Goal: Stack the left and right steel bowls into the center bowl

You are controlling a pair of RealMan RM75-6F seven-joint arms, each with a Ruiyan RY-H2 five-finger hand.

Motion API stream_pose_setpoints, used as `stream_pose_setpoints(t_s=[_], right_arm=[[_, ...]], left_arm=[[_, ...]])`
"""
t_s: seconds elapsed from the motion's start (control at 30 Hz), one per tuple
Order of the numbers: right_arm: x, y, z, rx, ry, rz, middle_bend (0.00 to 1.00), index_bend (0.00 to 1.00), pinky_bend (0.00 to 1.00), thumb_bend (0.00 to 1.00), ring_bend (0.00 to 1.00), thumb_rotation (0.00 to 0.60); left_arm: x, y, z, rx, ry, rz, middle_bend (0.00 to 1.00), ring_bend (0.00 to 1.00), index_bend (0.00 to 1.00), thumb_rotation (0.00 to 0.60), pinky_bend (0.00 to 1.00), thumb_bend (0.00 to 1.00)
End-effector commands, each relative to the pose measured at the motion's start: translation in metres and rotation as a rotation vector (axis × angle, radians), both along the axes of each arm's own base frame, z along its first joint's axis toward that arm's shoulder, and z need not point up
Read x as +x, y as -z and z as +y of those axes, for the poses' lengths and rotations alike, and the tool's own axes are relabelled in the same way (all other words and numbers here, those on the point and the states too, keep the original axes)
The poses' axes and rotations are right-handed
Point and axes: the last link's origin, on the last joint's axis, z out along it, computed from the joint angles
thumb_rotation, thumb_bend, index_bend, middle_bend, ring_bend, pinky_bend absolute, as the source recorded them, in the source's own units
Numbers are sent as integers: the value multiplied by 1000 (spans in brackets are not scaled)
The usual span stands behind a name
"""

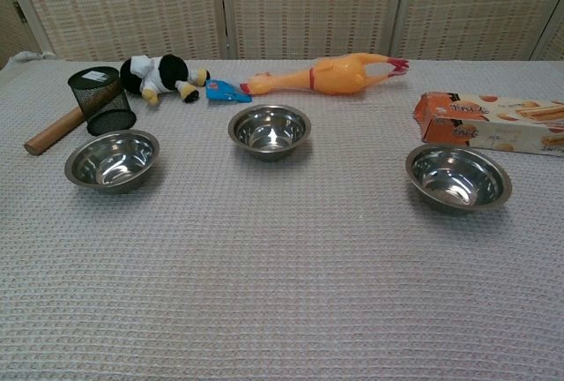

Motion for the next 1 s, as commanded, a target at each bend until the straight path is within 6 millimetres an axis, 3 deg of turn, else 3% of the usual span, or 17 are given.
stream_pose_setpoints(t_s=[0.03, 0.17, 0.4, 0.5, 0.7, 1.0], right_arm=[[-1, 2, 0, 17, 16, -18, 0, 0, 0, 153, 0, 600], [0, -2, 1, 0, 12, -23, 0, 0, 0, 153, 0, 600], [-5, -1, -2, 1, 46, -11, 0, 0, 0, 152, 0, 600], [-8, 0, -3, 11, 67, -2, 0, 0, 0, 153, 0, 600], [-11, -2, -5, 10, 92, 1, 0, 0, 0, 153, 0, 600], [-16, 0, -9, 20, 134, 7, 0, 0, 0, 152, 0, 600]], left_arm=[[-1, 6, 1, 15, 4, 15, 0, 0, 0, 600, 168, 490], [4, 26, 7, -16, 41, 4, 0, 0, 0, 600, 163, 490], [12, 89, 36, -50, 158, 141, 0, 0, 30, 600, 138, 489], [16, 107, 50, -70, 168, 174, 0, 0, 64, 600, 118, 488], [15, 126, 78, -69, 161, 214, 0, 0, 115, 600, 112, 485], [18, 152, 98, -80, 184, 239, 0, 0, 218, 600, 112, 484]])
